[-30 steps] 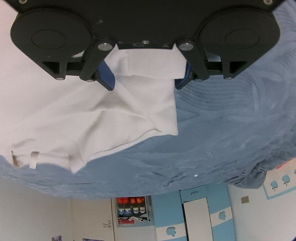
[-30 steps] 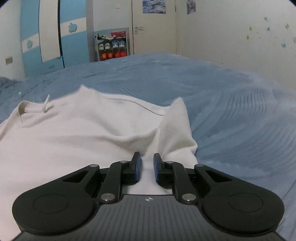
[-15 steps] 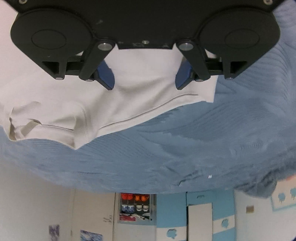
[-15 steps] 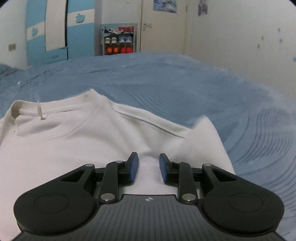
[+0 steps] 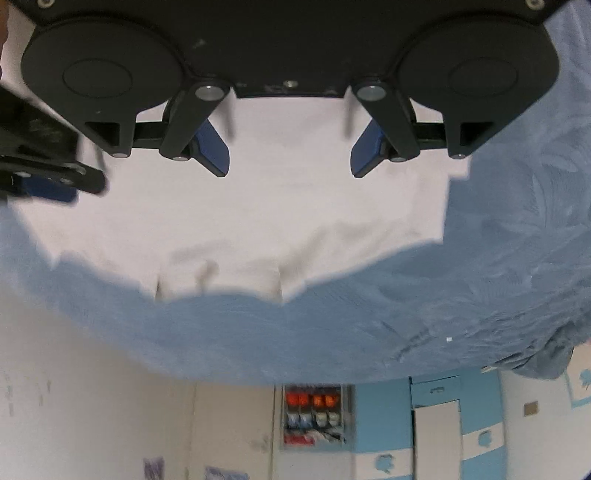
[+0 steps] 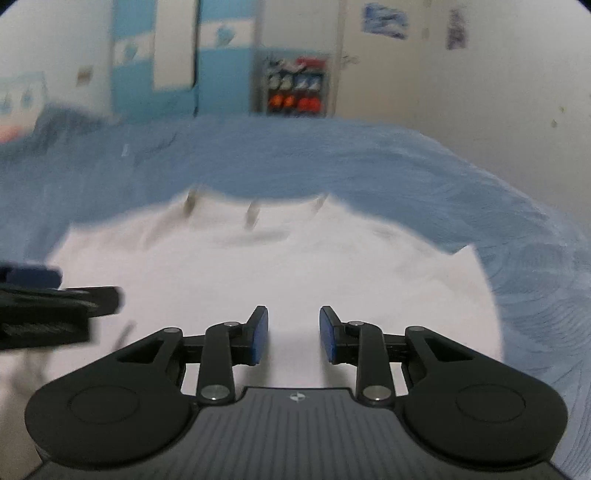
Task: Fold small clothes
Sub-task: 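Grasp the side edge with the right gripper, fold it inward, release, then move both grippers down to the sweatshirt hem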
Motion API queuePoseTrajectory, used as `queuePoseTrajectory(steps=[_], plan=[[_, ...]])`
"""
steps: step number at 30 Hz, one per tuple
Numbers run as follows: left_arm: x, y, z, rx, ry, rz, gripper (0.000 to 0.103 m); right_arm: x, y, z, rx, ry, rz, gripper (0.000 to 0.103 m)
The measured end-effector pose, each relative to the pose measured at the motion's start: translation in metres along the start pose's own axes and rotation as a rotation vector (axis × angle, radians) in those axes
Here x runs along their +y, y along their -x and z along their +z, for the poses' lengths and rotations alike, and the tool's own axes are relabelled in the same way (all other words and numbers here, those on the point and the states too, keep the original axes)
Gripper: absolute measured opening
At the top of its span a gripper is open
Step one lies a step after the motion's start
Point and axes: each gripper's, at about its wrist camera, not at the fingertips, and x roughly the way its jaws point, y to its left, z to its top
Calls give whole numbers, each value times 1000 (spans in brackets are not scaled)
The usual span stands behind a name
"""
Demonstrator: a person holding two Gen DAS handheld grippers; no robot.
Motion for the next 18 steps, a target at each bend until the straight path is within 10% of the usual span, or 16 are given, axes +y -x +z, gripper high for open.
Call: queuePoseTrajectory(steps=[7, 18], plan=[[-10, -22, -24, 87, -56, 25, 76, 16, -20, -14, 84, 33, -62, 40], [-17, 131, -43, 121, -173, 39, 76, 22, 120, -14, 195, 38, 64, 44]])
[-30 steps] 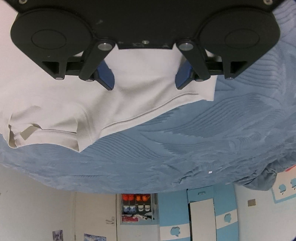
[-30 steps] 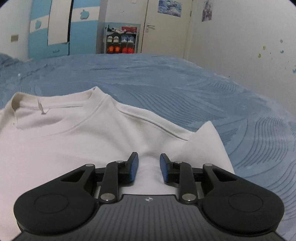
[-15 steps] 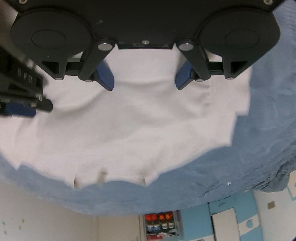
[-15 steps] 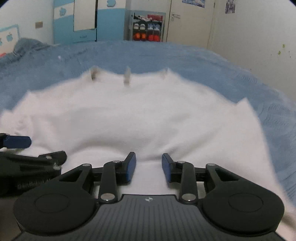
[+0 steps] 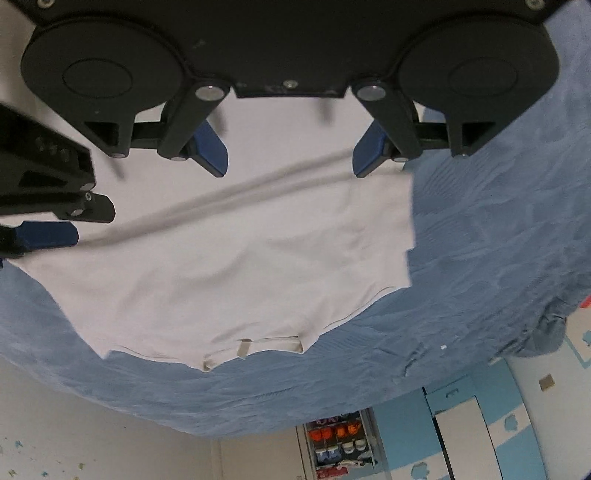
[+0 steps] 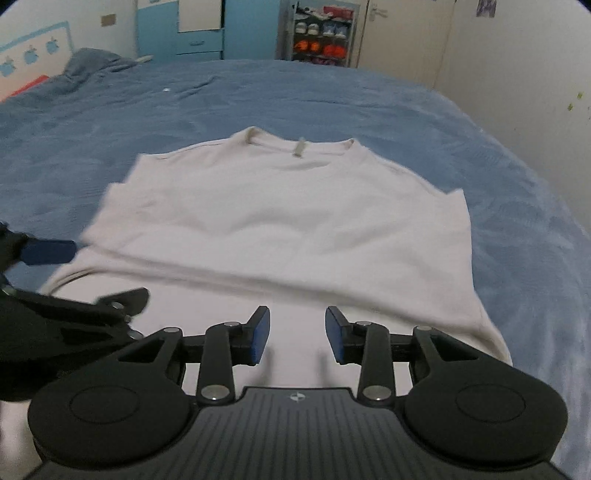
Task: Fold small clothes
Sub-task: 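Move both grippers down to the sweatshirt hem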
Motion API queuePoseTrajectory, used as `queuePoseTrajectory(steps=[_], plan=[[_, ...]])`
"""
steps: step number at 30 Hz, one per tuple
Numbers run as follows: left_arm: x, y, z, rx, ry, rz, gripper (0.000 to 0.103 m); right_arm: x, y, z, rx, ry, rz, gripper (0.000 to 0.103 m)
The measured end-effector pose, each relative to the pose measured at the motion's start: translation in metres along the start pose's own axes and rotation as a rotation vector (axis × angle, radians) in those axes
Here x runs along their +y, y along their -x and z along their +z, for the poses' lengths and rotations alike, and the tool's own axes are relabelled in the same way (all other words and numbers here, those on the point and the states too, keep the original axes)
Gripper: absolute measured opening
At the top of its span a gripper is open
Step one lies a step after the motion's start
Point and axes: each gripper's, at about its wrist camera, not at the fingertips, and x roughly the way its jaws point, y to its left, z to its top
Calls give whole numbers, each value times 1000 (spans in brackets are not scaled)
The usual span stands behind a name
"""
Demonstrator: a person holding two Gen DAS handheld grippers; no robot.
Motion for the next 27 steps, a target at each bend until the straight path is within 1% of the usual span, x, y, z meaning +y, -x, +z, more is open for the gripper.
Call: queuePoseTrajectory(steps=[1, 2, 4, 7, 9, 10, 12, 14, 17, 18, 20, 21, 23, 25, 27], plan=[[0, 8, -6, 0, -2, -5, 76, 0, 12, -4, 5, -13, 13, 49], [0, 15, -14, 12, -2, -8, 76, -2, 22, -7, 10, -30, 23, 51], [1, 31, -28, 47, -5, -3, 76, -4, 40, -15, 11, -47, 38, 51], [5, 59, -48, 57, 2, -5, 76, -7, 62, -29, 1, -44, 25, 55], [8, 75, -61, 68, 12, -12, 76, -11, 72, -42, 12, -39, 25, 58], [11, 83, -68, 72, 17, -14, 76, -14, 76, -50, 23, -34, 23, 61], [17, 95, -82, 80, 10, 7, 76, -25, 86, -68, 31, -31, 17, 62], [27, 110, -100, 81, 19, 24, 76, -40, 95, -85, 15, -36, -18, 63], [41, 115, -122, 130, 54, 13, 76, -60, 108, -104, 14, -49, -60, 63], [42, 119, -130, 138, 40, 24, 76, -67, 111, -110, 23, -60, -63, 63], [39, 123, -145, 151, -19, 61, 76, -80, 119, -122, 37, -82, -67, 65], [40, 125, -152, 168, -26, 61, 76, -86, 124, -128, 34, -88, -78, 65], [48, 133, -162, 172, 32, 19, 76, -95, 130, -140, 28, -98, -113, 69], [57, 139, -167, 194, 70, -23, 76, -105, 133, -150, 38, -122, -134, 69], [61, 141, -170, 199, 75, -19, 76, -114, 133, -158, 49, -152, -128, 69]])
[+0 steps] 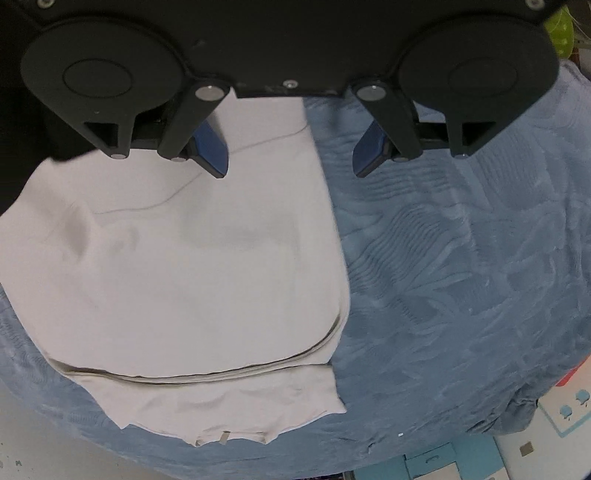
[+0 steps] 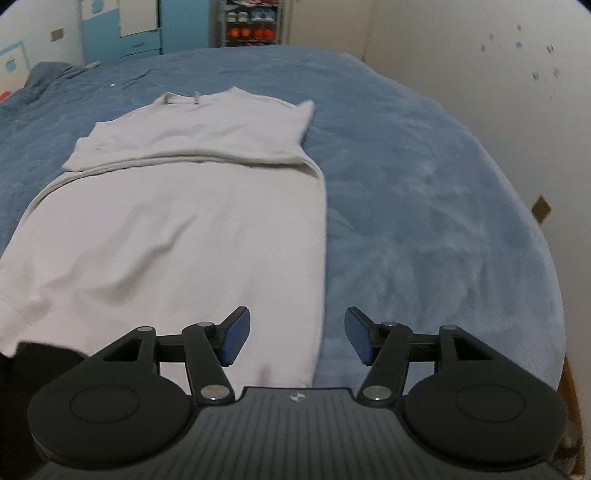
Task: Fold small clothes
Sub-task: 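Move both grippers down to the sweatshirt hem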
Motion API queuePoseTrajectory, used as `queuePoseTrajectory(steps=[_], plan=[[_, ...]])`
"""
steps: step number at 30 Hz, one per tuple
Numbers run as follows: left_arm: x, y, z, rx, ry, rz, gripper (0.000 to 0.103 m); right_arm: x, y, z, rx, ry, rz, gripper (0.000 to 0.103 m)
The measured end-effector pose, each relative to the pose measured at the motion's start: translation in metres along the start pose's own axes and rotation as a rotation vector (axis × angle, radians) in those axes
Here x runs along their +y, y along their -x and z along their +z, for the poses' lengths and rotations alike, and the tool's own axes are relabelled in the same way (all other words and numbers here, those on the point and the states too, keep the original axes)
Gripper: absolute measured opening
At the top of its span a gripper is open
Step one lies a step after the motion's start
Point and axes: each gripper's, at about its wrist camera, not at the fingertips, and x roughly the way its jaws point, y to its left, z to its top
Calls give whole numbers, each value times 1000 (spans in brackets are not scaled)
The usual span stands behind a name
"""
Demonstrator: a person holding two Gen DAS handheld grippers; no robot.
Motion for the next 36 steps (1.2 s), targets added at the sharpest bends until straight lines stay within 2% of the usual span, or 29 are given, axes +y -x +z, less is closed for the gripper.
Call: queuePoseTrajectory(steps=[5, 10, 13, 15, 18, 19, 20, 21, 26, 27, 29, 30, 34, 36], plan=[[10, -16, 2, 55, 77, -9, 76, -13, -10, -10, 38, -48, 14, 73], [17, -24, 3, 121, 119, -22, 77, -12, -14, -16, 62, -45, 16, 76], [31, -35, -4, 170, 203, -87, 76, -17, -17, -18, 73, -61, 24, 82], [36, -41, -4, 187, 246, -125, 73, -21, -26, -19, 105, -89, 35, 82], [29, -42, 4, 167, 207, -136, 65, -22, -36, -20, 165, -119, 55, 82], [28, -41, 5, 158, 214, -142, 44, -22, -37, -21, 170, -125, 65, 82], [27, -42, 5, 165, 216, -181, 6, -21, -36, -22, 167, -124, 71, 82], [27, -44, 6, 178, 215, -198, 4, -19, -35, -22, 164, -114, 71, 82], [13, -33, 7, 143, 134, -125, 7, -16, -29, -23, 157, -75, 55, 82], [13, -32, 8, 148, 134, -118, 12, -18, -30, -22, 160, -80, 56, 82], [16, -32, 5, 175, 136, -81, 50, -22, -28, -23, 161, -100, 61, 82], [19, -32, 4, 175, 142, -53, 54, -25, -27, -23, 160, -109, 61, 82], [42, -46, 0, 232, 245, -119, 62, -29, -30, -25, 171, -127, 65, 82], [45, -55, 4, 249, 255, -128, 64, -30, -32, -25, 179, -135, 69, 82]])
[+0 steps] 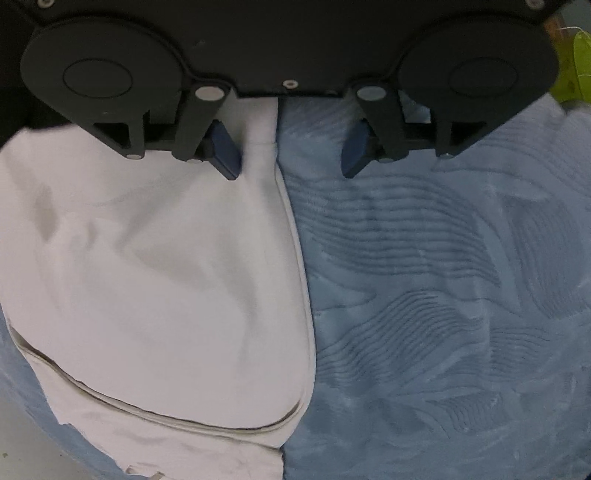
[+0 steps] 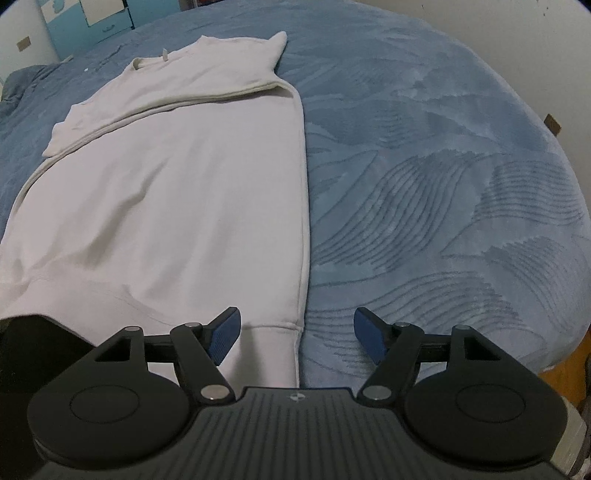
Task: Fold small clothes
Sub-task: 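Move both grippers down to the sweatshirt hem, then grasp the hem with the left gripper while the right gripper grasps the hem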
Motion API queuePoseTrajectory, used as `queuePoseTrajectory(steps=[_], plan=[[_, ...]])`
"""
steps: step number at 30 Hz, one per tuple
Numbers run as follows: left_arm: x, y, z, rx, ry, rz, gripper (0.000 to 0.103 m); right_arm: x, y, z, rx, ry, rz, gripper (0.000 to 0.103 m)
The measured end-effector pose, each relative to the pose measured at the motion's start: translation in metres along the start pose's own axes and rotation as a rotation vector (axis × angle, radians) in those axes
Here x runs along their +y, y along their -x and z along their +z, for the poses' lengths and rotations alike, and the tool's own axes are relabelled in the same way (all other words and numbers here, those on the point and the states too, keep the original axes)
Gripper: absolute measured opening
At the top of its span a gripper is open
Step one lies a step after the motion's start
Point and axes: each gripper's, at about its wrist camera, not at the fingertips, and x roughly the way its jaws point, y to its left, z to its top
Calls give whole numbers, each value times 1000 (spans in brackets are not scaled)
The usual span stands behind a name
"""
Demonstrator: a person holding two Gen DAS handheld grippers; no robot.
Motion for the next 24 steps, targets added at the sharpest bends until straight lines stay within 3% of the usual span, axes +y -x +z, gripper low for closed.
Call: queuePoseTrajectory(steps=[6, 8, 9, 10, 15, 21, 24], plan=[[2, -20, 11, 7, 47, -10, 65, 8, 2, 1, -12, 21, 3, 82], [3, -18, 8, -15, 37, -34, 58, 9, 1, 2, -12, 23, 2, 82], [7, -13, 6, -32, 27, -35, 47, 8, 1, 3, -10, 23, 4, 82], [8, -10, 3, -50, 20, -49, 24, 8, 0, 3, -5, 22, 4, 81], [4, 5, -3, -74, -4, -53, 2, 8, -1, 4, 7, 15, 11, 79], [-6, 34, -3, -128, -5, -61, 1, 1, -2, 1, 8, -10, 4, 79], [-17, 42, -2, -147, -32, -49, 1, -4, -14, -1, 53, -34, 46, 79]])
